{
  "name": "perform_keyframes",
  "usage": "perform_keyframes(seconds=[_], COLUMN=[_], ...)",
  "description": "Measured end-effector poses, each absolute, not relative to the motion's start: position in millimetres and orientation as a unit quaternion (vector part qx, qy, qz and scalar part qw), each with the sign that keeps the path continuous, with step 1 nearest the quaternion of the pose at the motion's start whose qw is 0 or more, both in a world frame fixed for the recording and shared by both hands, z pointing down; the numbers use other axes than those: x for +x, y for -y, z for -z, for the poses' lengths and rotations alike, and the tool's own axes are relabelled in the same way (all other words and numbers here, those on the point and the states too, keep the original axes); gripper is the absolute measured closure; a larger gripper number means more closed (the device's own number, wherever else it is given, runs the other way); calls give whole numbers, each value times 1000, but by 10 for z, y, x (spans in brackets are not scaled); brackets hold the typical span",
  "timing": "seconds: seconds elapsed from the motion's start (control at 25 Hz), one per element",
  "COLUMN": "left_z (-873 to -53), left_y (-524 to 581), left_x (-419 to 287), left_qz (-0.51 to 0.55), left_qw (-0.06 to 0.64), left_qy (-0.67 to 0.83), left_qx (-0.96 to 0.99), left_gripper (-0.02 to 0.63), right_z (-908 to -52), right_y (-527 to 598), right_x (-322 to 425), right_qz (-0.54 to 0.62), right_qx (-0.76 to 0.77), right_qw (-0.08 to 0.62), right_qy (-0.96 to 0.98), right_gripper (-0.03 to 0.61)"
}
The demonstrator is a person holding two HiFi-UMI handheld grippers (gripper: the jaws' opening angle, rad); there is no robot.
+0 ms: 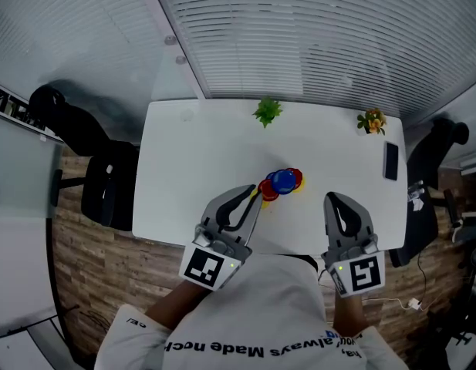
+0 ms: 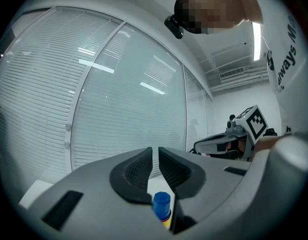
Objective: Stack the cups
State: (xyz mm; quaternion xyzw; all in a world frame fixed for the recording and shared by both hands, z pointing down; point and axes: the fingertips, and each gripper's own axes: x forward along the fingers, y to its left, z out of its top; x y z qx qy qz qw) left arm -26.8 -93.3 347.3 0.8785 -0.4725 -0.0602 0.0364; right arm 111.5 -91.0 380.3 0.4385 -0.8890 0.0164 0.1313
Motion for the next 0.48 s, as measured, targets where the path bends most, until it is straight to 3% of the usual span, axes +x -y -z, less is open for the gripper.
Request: perform_keyframes(seconds=[0.48], left_z=[-3482], left_y=[961], left_x=[-256], left_qz=[55], left_qw=[33], left_qy=[470], left_qx=[880], left_gripper=[560], right_z=[-3780], right_y=[944], right_x=[1128], right_qz=[-12], right_qx=[439], right_qw=[131], right_qy=[889], right_gripper=[571])
